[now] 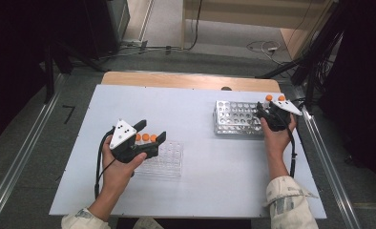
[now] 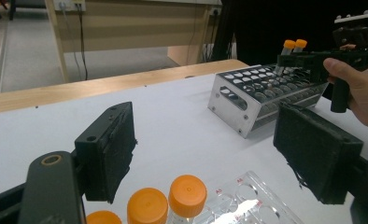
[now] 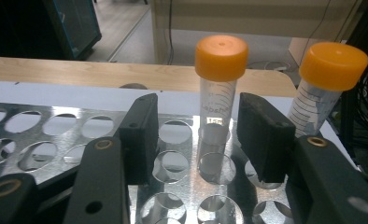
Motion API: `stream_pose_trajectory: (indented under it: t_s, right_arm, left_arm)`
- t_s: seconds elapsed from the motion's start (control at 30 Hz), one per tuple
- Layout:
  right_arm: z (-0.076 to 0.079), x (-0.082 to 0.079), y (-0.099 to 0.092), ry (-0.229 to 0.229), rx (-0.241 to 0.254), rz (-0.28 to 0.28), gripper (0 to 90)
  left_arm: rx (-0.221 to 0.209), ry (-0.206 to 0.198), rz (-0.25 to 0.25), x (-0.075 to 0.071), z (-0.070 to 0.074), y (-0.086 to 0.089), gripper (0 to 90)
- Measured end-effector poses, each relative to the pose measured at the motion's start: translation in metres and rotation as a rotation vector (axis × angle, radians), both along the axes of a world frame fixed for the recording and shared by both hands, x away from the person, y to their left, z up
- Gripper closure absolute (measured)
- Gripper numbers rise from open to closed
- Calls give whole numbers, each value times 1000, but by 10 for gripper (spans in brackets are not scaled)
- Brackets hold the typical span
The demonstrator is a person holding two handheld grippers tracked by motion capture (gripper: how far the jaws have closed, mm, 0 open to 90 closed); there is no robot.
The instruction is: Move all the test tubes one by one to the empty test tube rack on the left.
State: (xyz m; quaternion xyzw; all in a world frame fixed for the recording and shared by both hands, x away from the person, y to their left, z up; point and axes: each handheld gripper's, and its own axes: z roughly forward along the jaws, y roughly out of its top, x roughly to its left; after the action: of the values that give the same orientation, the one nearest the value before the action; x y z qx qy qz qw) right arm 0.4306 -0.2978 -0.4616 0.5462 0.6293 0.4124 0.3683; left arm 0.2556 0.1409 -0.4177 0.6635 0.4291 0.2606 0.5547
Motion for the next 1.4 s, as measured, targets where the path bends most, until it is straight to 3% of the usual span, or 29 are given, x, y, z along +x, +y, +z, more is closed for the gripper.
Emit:
stream_pose_trajectory:
  t_s: [0.43,0.6,1.0,1.27,1.4]
  right_arm:
    - [-2,9,1,28,-14,-30,676]
    - [-1,9,-1,30,-5,-31,711]
    - [13,5,-4,-15,-7,-29,722]
    - [32,1,-3,-50,-6,-21,722]
    - [38,-3,-3,-64,-9,-13,723]
  left_arm:
    - [5,4,-6,-1,-1,-2,217]
    - [6,6,-8,-1,-1,-2,218]
    - [10,5,-7,-1,-1,-2,213]
    - [13,54,-25,3,-3,-3,167]
    - [19,56,-21,3,-3,-4,161]
